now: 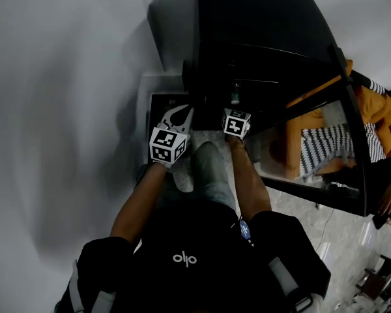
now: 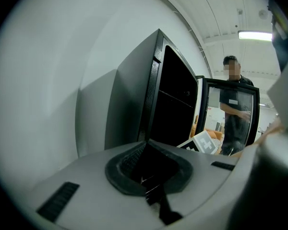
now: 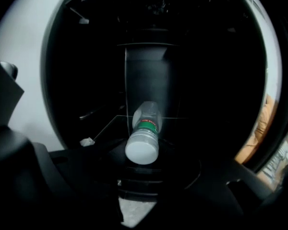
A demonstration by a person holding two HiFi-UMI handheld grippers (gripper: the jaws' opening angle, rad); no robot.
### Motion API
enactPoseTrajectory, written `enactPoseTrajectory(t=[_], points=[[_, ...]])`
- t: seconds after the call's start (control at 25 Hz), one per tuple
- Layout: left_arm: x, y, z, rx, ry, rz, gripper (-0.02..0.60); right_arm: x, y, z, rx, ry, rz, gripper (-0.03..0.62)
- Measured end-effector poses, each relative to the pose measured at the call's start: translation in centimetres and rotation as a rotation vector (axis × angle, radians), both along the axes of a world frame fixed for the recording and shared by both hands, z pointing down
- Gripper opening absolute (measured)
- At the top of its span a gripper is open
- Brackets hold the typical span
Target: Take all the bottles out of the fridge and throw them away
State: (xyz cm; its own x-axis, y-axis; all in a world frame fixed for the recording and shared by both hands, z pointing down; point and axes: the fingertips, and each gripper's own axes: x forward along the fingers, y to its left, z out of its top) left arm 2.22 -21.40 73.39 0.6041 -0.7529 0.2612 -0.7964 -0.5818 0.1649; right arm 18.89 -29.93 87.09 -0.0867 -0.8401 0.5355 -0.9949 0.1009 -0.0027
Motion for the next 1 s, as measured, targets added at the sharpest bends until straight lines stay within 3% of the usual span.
enactPoseTrajectory(t=[0.16,0.64,0.84,1.0], points=[[0.6,1.5,-4.1,-0.023,-0.002,0.028,0.000,0.5,4.1,-4.0,-0.040,0.003,-0.001,0.204],[1.6,6.5,-23.7,-0.072,0.003,0.058,0.000,2.3,16.2,-22.6,-0.169,0.036,-0.039,0.202],[0.5,7.4,-26.4,-0.071,0.016,0.029,0.000,1.3,17.6,-27.3,-0.147,0.034,-0.083,0.202],[-0.3,7.8,-26.5,-0.071,0.021,0.001,0.000,0.3,17.4,-28.0,-0.125,0.023,-0.115,0.202]])
